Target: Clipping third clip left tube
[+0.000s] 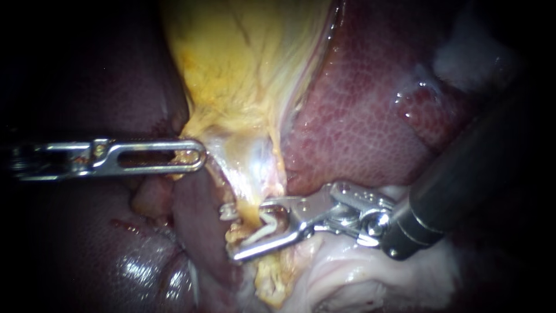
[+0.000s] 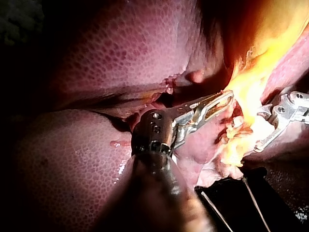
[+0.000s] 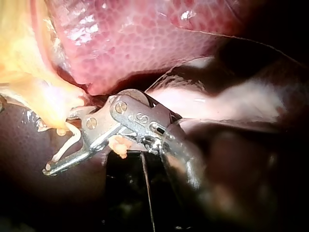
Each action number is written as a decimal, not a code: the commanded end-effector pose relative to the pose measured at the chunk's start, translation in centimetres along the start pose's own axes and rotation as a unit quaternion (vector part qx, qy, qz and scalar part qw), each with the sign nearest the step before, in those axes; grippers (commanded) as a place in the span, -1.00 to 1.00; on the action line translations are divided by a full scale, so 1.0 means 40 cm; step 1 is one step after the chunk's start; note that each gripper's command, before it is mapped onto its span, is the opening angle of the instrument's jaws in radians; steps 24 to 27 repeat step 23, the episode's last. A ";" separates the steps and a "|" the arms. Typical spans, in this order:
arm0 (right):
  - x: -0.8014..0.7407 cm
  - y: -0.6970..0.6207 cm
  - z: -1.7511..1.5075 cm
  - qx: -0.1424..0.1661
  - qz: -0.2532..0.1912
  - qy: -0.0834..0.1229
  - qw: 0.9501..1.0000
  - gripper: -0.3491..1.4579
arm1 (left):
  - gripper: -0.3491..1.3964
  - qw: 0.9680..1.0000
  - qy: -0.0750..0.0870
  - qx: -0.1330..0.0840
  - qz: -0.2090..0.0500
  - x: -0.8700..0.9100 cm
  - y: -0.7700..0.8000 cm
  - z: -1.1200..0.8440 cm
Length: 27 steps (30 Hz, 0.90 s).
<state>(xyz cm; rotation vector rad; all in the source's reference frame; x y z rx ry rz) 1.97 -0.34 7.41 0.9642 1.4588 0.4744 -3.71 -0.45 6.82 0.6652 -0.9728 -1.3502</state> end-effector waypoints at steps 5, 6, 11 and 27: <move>-0.0007 0.0016 -0.0024 0.007 0.062 0.000 0.998 -0.80 | -1.00 1.000 0.000 -0.001 0.000 0.0000 -0.0001 0.0003; -0.0008 0.0016 -0.0027 0.008 0.062 0.000 0.998 -1.00 | -1.00 1.000 0.000 -0.001 0.000 0.0000 -0.0001 0.0003; -0.0010 0.0026 -0.0026 0.008 0.062 0.000 0.998 -1.00 | -1.00 1.000 0.000 0.000 0.000 0.0000 -0.0001 0.0002; -0.0016 0.0043 -0.0035 0.008 0.067 0.000 0.998 -1.00 | -1.00 1.000 0.000 0.000 0.000 0.0000 0.0000 0.0001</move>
